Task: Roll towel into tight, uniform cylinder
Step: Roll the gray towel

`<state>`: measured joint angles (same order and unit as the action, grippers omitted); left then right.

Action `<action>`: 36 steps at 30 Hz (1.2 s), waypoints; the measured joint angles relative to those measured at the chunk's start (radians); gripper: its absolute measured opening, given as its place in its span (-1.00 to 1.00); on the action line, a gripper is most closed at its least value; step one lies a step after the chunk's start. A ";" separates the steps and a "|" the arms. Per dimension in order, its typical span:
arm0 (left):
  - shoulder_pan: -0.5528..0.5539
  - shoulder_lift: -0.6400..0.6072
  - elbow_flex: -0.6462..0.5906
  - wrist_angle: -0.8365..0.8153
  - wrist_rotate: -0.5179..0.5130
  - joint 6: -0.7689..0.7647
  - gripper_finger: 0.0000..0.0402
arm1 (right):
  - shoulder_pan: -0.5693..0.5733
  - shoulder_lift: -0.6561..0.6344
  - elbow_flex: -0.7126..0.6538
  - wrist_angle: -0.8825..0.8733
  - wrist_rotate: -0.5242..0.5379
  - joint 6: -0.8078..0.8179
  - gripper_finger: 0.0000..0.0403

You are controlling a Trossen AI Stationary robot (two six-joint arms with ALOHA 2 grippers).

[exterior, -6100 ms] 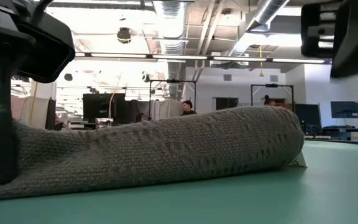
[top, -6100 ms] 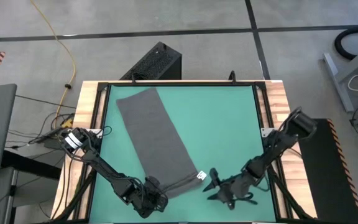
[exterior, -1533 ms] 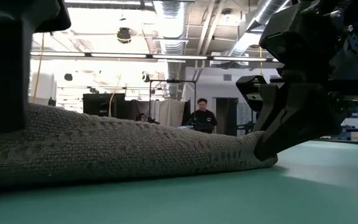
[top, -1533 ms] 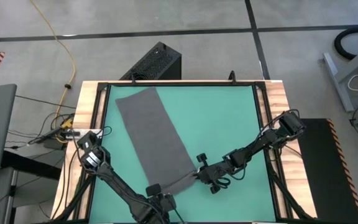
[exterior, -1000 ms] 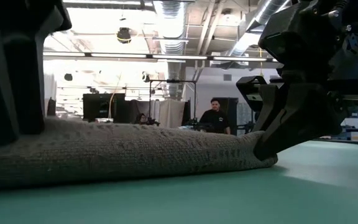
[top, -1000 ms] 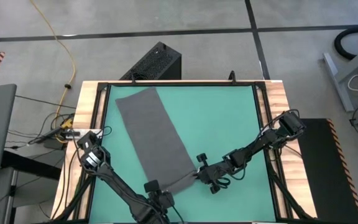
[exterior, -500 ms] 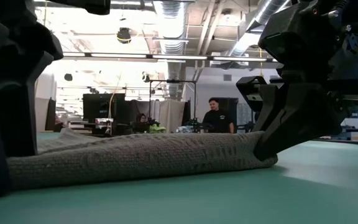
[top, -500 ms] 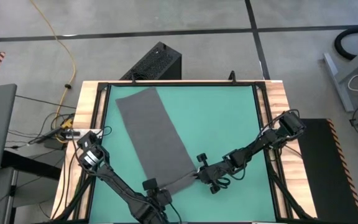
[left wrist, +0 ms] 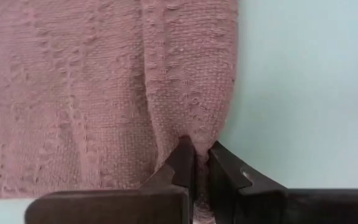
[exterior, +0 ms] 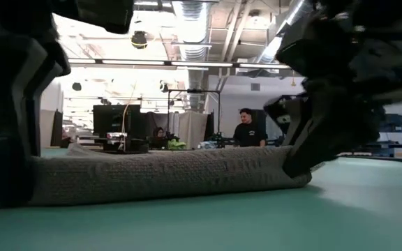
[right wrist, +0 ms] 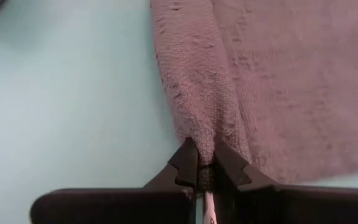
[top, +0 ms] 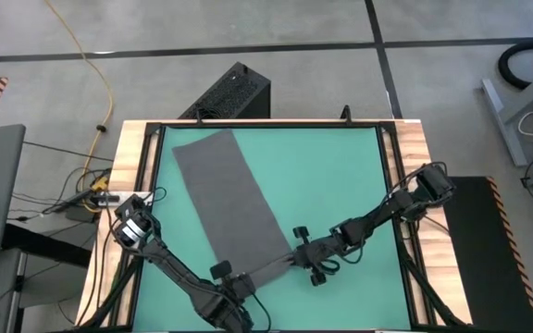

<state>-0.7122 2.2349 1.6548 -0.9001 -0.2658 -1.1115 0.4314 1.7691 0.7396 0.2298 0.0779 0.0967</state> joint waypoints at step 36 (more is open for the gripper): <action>0.122 -0.325 -0.758 1.133 0.364 -0.135 -1.00 | -0.248 -0.056 -0.008 -0.062 -0.533 0.278 -0.19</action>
<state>-0.5898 1.9095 0.8970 0.2329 0.0981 -1.2462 0.1838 1.7128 0.7316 0.1681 -0.4550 0.3743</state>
